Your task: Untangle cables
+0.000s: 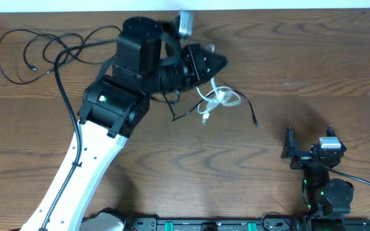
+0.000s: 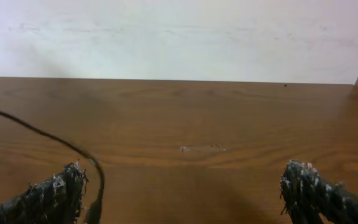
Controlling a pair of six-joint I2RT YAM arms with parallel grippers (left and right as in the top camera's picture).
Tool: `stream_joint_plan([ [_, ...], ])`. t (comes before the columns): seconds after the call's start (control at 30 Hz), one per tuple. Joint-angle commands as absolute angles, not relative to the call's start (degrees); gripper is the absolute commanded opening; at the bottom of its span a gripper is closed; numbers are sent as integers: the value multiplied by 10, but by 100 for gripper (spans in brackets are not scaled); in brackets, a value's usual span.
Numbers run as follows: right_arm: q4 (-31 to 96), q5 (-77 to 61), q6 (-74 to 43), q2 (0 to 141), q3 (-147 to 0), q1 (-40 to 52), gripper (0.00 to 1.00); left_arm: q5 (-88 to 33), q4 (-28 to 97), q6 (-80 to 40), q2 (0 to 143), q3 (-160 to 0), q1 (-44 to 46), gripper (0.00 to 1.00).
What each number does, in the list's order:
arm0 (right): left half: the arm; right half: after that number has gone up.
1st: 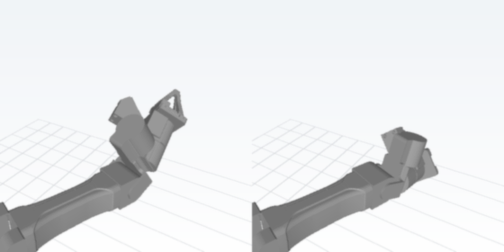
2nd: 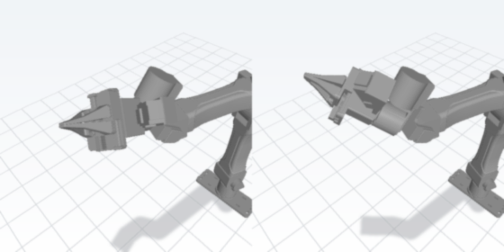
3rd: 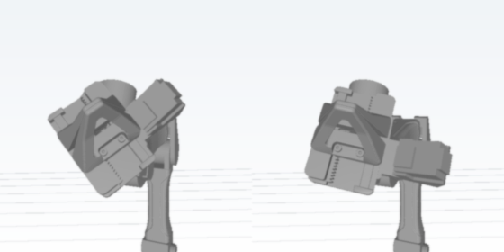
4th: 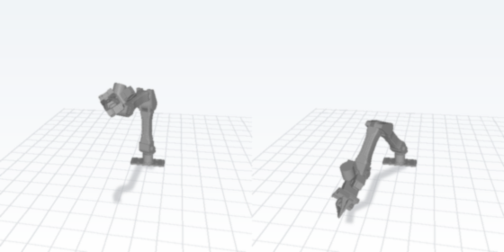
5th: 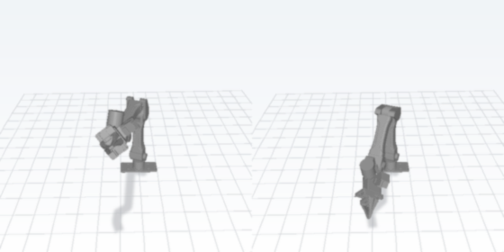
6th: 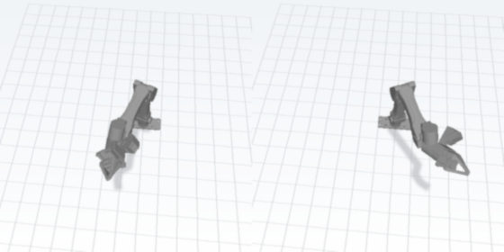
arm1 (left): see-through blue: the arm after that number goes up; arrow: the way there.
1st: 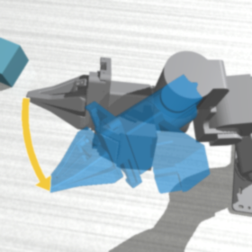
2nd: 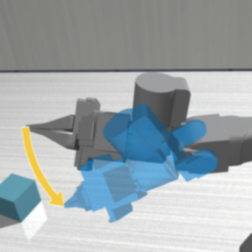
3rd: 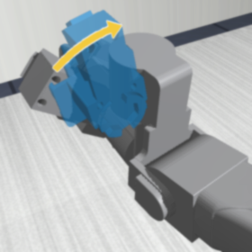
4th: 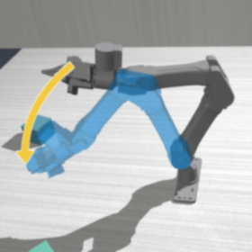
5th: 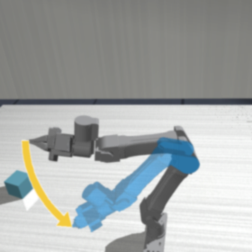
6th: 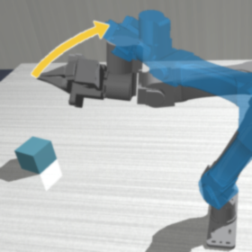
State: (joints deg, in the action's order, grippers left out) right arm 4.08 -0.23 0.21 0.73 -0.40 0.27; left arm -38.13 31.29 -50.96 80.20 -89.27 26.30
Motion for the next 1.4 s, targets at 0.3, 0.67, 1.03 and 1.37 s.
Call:
stream_joint_plan([
  [0.3, 43, -2, -6, 6, -3, 10, 99, -527, 87, -470, 802, -896, 257, 8],
  [0.67, 43, -2, -6, 6, -3, 10, 99, -576, 41, -442, 818, -896, 250, 7],
  [1.03, 43, -2, -6, 6, -3, 10, 99, -670, -91, -512, 820, -896, 253, 7],
  [1.37, 43, -2, -6, 6, -3, 10, 99, -617, -261, -912, 819, -896, 253, 8],
])
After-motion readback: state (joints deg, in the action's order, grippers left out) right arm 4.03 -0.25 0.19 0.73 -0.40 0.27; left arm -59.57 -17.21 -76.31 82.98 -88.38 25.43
